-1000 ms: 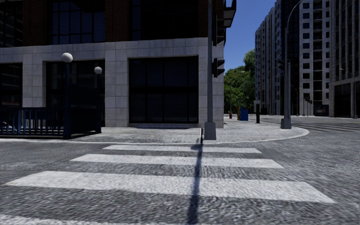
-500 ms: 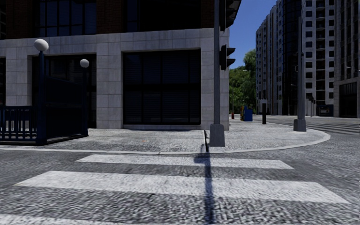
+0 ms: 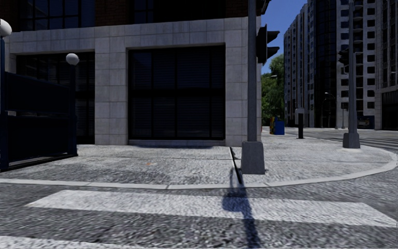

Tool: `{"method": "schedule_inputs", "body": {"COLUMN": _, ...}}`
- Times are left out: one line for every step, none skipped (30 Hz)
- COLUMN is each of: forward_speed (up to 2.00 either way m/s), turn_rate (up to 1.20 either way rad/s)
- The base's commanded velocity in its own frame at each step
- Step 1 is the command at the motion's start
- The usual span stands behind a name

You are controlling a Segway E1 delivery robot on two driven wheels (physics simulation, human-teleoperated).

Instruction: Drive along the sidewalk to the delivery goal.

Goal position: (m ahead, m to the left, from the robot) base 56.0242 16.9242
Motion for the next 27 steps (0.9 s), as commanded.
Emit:
{"method": "schedule_inputs", "body": {"forward_speed": 2.00, "turn_rate": 0.00}}
{"method": "schedule_inputs", "body": {"forward_speed": 2.00, "turn_rate": 0.00}}
{"method": "schedule_inputs", "body": {"forward_speed": 2.00, "turn_rate": 0.00}}
{"method": "schedule_inputs", "body": {"forward_speed": 2.00, "turn_rate": 0.00}}
{"method": "schedule_inputs", "body": {"forward_speed": 2.00, "turn_rate": 0.00}}
{"method": "schedule_inputs", "body": {"forward_speed": 2.00, "turn_rate": 0.00}}
{"method": "schedule_inputs", "body": {"forward_speed": 2.00, "turn_rate": 0.00}}
{"method": "schedule_inputs", "body": {"forward_speed": 2.00, "turn_rate": 0.00}}
{"method": "schedule_inputs", "body": {"forward_speed": 2.00, "turn_rate": 0.00}}
{"method": "schedule_inputs", "body": {"forward_speed": 2.00, "turn_rate": 0.00}}
{"method": "schedule_inputs", "body": {"forward_speed": 2.00, "turn_rate": 0.00}}
{"method": "schedule_inputs", "body": {"forward_speed": 2.00, "turn_rate": 0.00}}
{"method": "schedule_inputs", "body": {"forward_speed": 2.00, "turn_rate": 0.00}}
{"method": "schedule_inputs", "body": {"forward_speed": 2.00, "turn_rate": 0.00}}
{"method": "schedule_inputs", "body": {"forward_speed": 2.00, "turn_rate": 0.00}}
{"method": "schedule_inputs", "body": {"forward_speed": 2.00, "turn_rate": 0.00}}
{"method": "schedule_inputs", "body": {"forward_speed": 2.00, "turn_rate": 0.00}}
{"method": "schedule_inputs", "body": {"forward_speed": 2.00, "turn_rate": 0.00}}
{"method": "schedule_inputs", "body": {"forward_speed": 2.00, "turn_rate": 0.00}}
{"method": "schedule_inputs", "body": {"forward_speed": 2.00, "turn_rate": 0.00}}
{"method": "schedule_inputs", "body": {"forward_speed": 2.00, "turn_rate": 0.00}}
{"method": "schedule_inputs", "body": {"forward_speed": 2.00, "turn_rate": 0.00}}
{"method": "schedule_inputs", "body": {"forward_speed": 1.99, "turn_rate": 0.00}}
{"method": "schedule_inputs", "body": {"forward_speed": 1.99, "turn_rate": 0.00}}
{"method": "schedule_inputs", "body": {"forward_speed": 1.85, "turn_rate": -0.04}}
{"method": "schedule_inputs", "body": {"forward_speed": 1.63, "turn_rate": -0.15}}
{"method": "schedule_inputs", "body": {"forward_speed": 1.50, "turn_rate": -0.19}}
